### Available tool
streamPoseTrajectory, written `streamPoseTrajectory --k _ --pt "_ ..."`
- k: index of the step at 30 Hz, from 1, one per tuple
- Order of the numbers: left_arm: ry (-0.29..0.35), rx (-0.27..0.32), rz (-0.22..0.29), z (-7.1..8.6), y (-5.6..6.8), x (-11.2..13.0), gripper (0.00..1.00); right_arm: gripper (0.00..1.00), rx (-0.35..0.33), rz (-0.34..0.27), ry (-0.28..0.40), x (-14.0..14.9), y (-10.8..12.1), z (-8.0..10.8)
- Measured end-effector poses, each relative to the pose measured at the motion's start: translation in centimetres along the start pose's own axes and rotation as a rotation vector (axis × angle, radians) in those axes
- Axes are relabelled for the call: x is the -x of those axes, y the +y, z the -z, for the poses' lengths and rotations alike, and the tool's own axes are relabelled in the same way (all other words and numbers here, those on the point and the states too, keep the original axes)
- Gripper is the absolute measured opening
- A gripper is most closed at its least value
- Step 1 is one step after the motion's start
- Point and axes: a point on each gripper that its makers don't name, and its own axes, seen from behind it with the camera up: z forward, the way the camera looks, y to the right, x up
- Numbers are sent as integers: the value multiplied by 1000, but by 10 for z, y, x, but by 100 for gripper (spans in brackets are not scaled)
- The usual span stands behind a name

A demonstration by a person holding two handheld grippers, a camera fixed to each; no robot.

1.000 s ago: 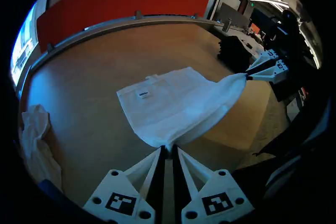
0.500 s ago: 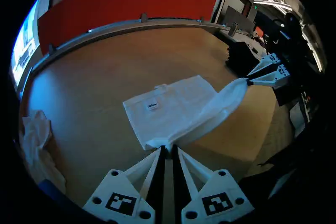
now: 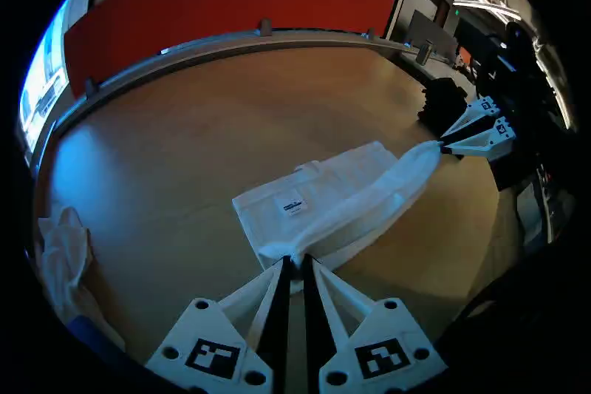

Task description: Fold towel

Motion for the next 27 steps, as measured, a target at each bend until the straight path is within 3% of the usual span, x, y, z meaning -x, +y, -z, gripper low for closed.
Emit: streamPoseTrajectory --k 11,27 --pt "-14 9 -13 -12 -4 1 12 7 -3 -7 -22 8 6 -7" --pt "-47 -23 -1 -50 -20 -1 12 8 10 -69 -55 21 26 -41"
